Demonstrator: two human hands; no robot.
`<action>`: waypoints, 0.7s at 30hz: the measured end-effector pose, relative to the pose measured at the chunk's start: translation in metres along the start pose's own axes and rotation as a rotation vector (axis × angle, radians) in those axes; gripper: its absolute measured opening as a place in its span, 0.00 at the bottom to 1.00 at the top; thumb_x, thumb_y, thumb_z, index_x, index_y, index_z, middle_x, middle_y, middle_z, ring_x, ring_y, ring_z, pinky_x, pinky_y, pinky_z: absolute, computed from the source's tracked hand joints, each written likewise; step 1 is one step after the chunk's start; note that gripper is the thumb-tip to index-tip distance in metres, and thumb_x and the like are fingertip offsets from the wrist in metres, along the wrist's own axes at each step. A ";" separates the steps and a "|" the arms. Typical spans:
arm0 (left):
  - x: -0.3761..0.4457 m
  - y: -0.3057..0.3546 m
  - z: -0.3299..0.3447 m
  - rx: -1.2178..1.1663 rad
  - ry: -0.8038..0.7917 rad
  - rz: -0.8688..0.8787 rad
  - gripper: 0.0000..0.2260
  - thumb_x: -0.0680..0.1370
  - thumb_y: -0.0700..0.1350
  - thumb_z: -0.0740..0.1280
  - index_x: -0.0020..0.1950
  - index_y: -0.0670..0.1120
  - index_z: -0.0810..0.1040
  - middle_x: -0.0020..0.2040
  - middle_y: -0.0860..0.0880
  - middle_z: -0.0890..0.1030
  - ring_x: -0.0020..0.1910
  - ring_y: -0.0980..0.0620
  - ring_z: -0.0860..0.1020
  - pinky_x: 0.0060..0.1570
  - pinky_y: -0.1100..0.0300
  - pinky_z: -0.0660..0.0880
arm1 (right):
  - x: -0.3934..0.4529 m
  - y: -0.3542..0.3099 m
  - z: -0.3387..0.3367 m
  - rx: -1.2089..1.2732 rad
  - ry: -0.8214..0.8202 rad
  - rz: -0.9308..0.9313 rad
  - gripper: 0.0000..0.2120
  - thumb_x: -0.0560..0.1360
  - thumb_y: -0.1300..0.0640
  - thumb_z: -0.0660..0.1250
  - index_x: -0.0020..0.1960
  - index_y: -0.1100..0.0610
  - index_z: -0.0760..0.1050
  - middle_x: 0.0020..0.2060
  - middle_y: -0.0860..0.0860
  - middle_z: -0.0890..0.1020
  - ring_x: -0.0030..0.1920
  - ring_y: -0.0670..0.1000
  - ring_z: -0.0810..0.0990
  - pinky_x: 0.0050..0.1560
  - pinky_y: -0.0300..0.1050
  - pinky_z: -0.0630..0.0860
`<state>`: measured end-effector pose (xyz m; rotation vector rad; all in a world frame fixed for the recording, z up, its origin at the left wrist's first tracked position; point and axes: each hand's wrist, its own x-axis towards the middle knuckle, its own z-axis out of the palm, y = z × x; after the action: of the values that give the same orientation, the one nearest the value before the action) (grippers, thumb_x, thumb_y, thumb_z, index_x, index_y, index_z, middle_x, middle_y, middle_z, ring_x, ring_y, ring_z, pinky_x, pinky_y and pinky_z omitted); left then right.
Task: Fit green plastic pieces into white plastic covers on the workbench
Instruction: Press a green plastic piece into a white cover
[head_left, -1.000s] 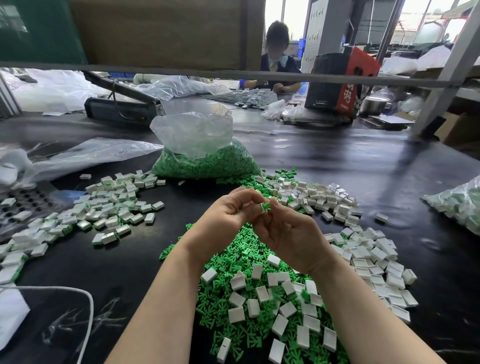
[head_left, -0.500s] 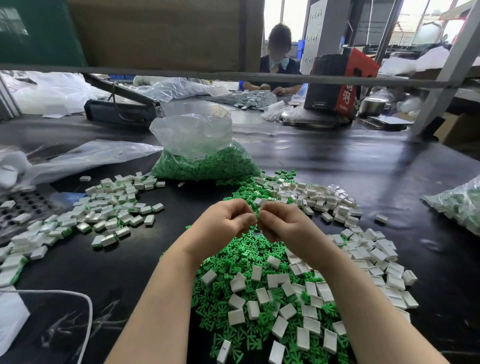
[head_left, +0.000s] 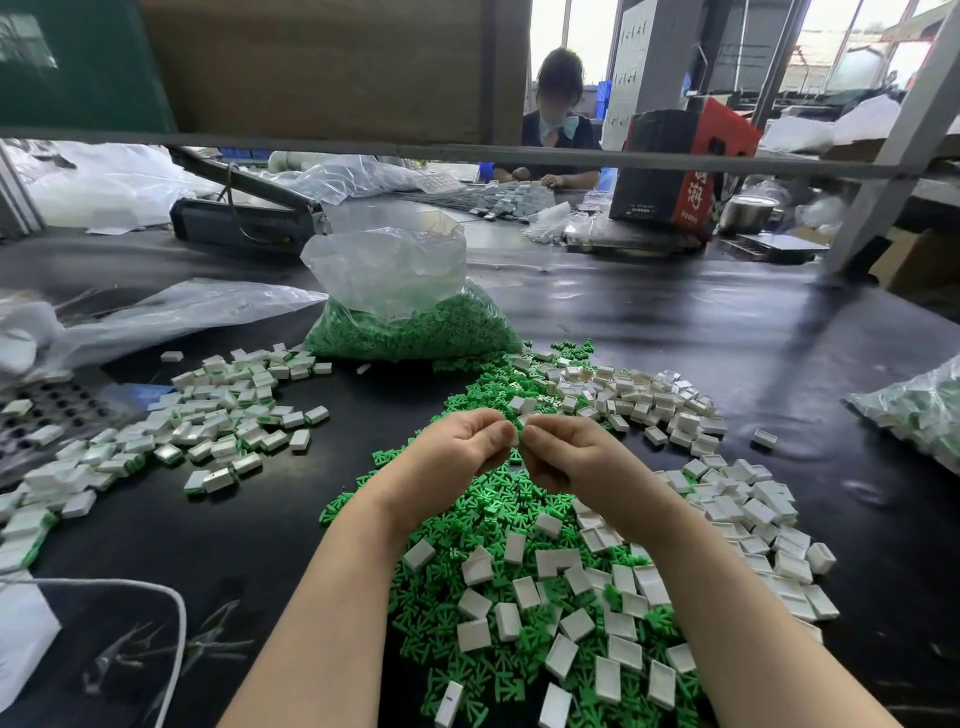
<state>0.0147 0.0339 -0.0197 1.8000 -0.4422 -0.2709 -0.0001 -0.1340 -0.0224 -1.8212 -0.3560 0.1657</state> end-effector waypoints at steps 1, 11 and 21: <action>0.000 0.000 -0.001 0.032 -0.008 -0.001 0.12 0.83 0.43 0.60 0.40 0.48 0.73 0.30 0.57 0.69 0.32 0.59 0.67 0.36 0.65 0.65 | 0.000 0.000 -0.001 0.002 -0.006 0.003 0.14 0.83 0.62 0.57 0.38 0.59 0.69 0.28 0.49 0.68 0.29 0.46 0.64 0.31 0.38 0.61; -0.001 0.000 -0.007 0.245 -0.016 0.035 0.12 0.82 0.45 0.62 0.39 0.45 0.70 0.33 0.52 0.67 0.36 0.51 0.64 0.38 0.53 0.63 | -0.002 -0.002 0.001 -0.127 -0.005 -0.042 0.13 0.82 0.62 0.59 0.42 0.69 0.70 0.31 0.50 0.68 0.34 0.50 0.65 0.38 0.47 0.63; -0.001 0.000 -0.009 0.388 0.022 0.061 0.12 0.81 0.46 0.64 0.38 0.47 0.70 0.31 0.54 0.67 0.33 0.53 0.65 0.36 0.54 0.64 | 0.000 0.001 0.004 -0.203 0.003 -0.091 0.12 0.81 0.62 0.61 0.39 0.62 0.69 0.30 0.49 0.67 0.34 0.50 0.65 0.39 0.50 0.64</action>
<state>0.0178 0.0423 -0.0175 2.1604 -0.5614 -0.1270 -0.0008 -0.1307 -0.0246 -2.0001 -0.4670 0.0654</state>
